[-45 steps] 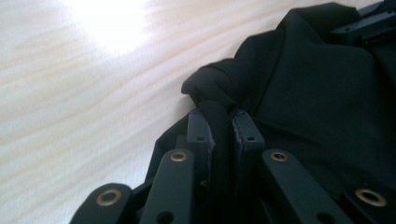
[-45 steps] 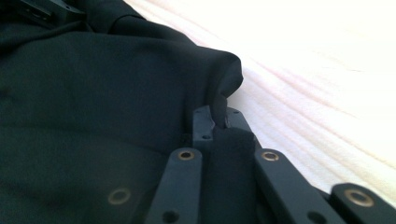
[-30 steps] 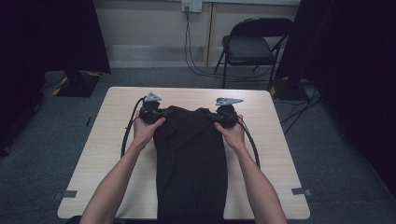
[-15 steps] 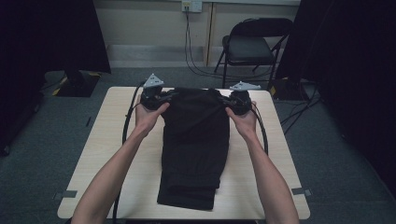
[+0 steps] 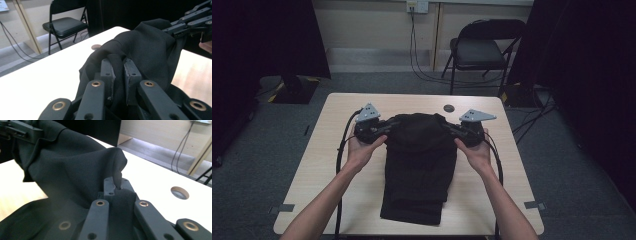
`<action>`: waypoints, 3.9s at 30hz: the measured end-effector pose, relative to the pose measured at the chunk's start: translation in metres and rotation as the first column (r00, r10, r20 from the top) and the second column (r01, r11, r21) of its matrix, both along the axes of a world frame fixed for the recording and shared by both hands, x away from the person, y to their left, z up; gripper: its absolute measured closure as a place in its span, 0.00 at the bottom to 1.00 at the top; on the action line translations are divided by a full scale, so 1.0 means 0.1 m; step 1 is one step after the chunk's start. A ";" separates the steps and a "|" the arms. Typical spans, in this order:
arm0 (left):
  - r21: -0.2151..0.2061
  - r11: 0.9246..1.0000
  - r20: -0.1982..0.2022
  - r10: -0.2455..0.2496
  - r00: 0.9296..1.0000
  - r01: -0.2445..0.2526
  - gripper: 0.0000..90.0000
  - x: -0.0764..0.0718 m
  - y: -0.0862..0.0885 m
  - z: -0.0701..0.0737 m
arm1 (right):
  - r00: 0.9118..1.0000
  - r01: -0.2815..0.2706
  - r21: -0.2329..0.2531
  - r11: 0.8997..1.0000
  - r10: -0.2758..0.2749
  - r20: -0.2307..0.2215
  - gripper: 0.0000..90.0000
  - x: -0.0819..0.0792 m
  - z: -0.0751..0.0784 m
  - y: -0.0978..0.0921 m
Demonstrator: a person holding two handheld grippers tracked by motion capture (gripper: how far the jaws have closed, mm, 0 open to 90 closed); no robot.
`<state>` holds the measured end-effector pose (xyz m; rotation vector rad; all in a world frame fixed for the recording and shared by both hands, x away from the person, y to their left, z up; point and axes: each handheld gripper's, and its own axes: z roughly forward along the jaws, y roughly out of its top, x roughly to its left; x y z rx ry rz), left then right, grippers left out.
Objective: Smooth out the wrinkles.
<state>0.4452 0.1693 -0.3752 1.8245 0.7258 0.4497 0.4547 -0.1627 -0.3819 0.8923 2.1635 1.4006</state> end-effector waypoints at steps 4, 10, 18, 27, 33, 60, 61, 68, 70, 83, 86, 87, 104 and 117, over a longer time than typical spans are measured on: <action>-0.005 1.000 0.002 -0.020 1.000 0.020 0.90 -0.16 0.04 -0.04 | 0.999 -0.032 0.009 0.999 0.032 0.000 0.96 -0.15 -0.04 0.01; -0.040 0.998 -0.002 -0.049 0.999 0.049 0.90 -0.40 0.10 -0.07 | 0.998 -0.065 0.035 0.997 0.065 0.015 0.95 -0.39 -0.06 -0.01; -0.013 0.994 -0.067 -0.106 0.992 0.105 0.88 -0.75 0.17 -0.34 | 0.993 -0.115 0.013 0.993 0.116 -0.010 0.94 -0.77 -0.21 -0.03; 0.005 0.985 -0.135 -0.168 0.976 0.170 0.72 -1.02 0.22 -0.50 | 0.979 -0.169 -0.059 0.984 0.160 -0.123 0.82 -1.13 -0.60 -0.07; -0.079 0.983 -0.105 -0.172 0.980 0.164 0.59 -1.05 0.31 -0.36 | 0.969 -0.203 -0.073 0.976 0.190 -0.155 0.66 -1.38 -0.62 -0.17; 0.210 0.967 -0.291 -0.078 0.953 0.143 1.00 -0.97 0.17 -0.76 | 0.970 -0.181 -0.213 0.960 0.139 -0.197 0.63 -1.08 -1.04 0.31; 0.202 0.969 -0.299 -0.075 0.951 0.140 1.00 -0.98 0.20 -0.75 | 0.970 -0.181 -0.210 0.961 0.140 -0.199 0.63 -1.08 -1.04 0.31; 0.220 0.966 -0.336 -0.057 0.940 0.137 1.00 -1.02 0.35 -0.79 | 0.971 -0.176 -0.225 0.958 0.131 -0.202 0.63 -1.09 -1.03 0.30; 0.223 0.962 -0.343 -0.074 0.936 0.157 1.00 -1.04 0.33 -0.78 | 0.971 -0.171 -0.229 0.958 0.124 -0.204 0.63 -1.09 -1.03 0.30; 0.069 0.977 -0.274 -0.175 0.946 0.201 0.76 -1.16 0.32 -0.63 | 0.978 -0.148 -0.175 0.974 0.117 -0.175 0.52 -1.17 -0.83 0.19; 0.080 0.978 -0.255 -0.166 0.953 0.192 0.73 -1.05 0.20 -0.61 | 0.979 -0.138 -0.129 0.982 0.115 -0.169 0.55 -1.09 -0.75 0.19; 0.071 0.979 -0.255 -0.169 0.952 0.193 0.72 -1.00 0.14 -0.61 | 0.980 -0.132 -0.120 0.984 0.111 -0.164 0.59 -1.06 -0.73 0.21; 0.210 0.959 -0.349 -0.106 0.931 0.188 0.56 -0.98 -0.16 -0.91 | 0.982 -0.121 -0.259 0.958 0.077 -0.173 0.61 -0.93 -1.12 0.35; 0.167 0.951 -0.254 -0.212 0.944 0.259 0.69 -0.71 -0.53 -0.74 | 0.985 -0.086 -0.154 0.984 0.061 -0.160 0.57 -0.86 -0.81 0.22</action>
